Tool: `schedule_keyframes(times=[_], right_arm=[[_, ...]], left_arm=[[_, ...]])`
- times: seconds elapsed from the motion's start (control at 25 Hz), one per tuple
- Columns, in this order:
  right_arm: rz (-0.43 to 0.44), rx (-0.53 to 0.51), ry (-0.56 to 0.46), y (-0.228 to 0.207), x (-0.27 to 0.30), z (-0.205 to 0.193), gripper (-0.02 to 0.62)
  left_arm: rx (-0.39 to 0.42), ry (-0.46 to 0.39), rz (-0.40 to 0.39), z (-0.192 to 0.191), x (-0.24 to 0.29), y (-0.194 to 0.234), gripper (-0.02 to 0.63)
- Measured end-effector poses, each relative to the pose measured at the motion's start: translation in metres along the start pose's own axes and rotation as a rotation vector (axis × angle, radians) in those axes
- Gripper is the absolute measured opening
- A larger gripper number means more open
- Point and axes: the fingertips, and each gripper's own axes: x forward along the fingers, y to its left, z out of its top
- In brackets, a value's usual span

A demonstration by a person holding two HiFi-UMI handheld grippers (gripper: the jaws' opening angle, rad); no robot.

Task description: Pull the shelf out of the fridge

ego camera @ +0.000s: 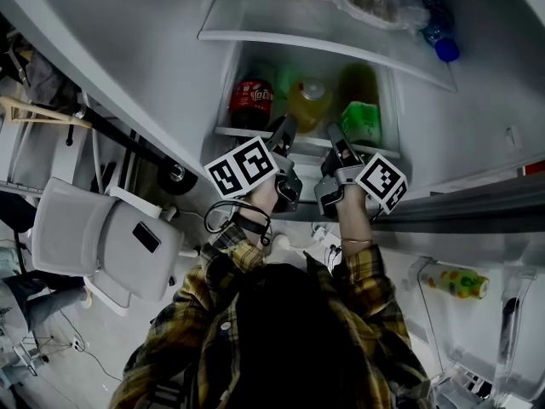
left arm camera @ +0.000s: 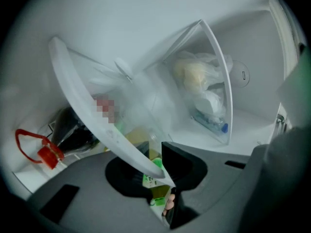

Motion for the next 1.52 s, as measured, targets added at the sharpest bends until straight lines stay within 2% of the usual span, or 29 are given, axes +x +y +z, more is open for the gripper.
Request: schedule_keyframes(times=[1.52], right_arm=[[0.002,-0.007,0.018,0.008,-0.069,-0.044,0.077]], left_arm=[[-0.043,0.02,-0.029,-0.046,-0.068,-0.01,0.081]])
